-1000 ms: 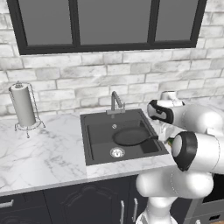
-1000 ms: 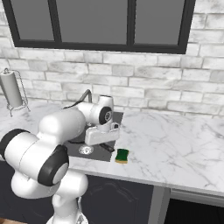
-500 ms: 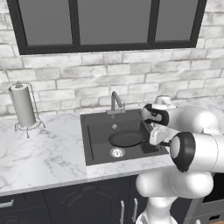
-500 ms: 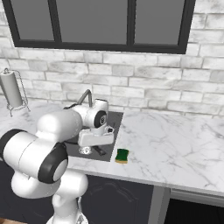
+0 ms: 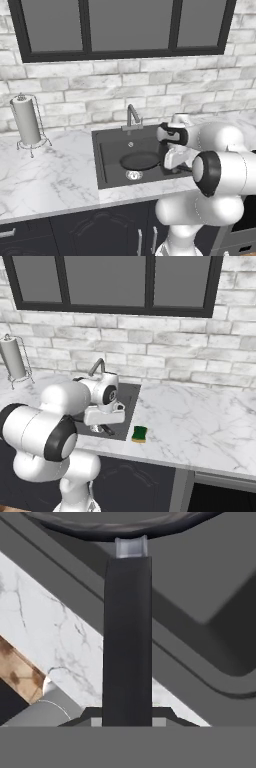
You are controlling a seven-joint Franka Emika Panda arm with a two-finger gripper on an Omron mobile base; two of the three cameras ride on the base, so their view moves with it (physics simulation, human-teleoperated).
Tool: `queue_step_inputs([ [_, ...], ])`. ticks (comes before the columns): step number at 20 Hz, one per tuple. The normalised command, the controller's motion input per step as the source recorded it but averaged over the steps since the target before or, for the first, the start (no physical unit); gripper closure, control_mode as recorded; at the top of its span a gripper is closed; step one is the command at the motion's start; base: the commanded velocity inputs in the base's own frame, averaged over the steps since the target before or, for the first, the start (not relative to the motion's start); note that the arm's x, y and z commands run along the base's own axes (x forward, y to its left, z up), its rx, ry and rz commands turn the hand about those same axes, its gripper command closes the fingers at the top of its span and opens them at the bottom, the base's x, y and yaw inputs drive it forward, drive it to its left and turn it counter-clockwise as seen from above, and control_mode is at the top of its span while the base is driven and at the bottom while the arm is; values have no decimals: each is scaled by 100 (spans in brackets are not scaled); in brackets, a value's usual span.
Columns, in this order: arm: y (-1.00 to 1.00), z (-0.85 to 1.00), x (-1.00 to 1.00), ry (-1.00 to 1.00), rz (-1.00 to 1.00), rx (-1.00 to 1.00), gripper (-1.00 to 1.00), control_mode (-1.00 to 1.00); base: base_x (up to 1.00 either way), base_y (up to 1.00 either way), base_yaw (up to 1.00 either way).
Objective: Pick the pan and sponge and place them into the sink. Then turn on the water.
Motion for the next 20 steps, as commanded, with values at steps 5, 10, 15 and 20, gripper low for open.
queue_step_inputs([
  [5,16,-9,11,0,0,0,100,-100,0,0,0],
  [10,14,-13,13,1,0,0,100,-100,0,0,0],
  [15,17,-13,14,0,0,0,100,-100,0,0,0],
  [20,14,-9,13,0,0,-1,100,-100,0,0,0],
])
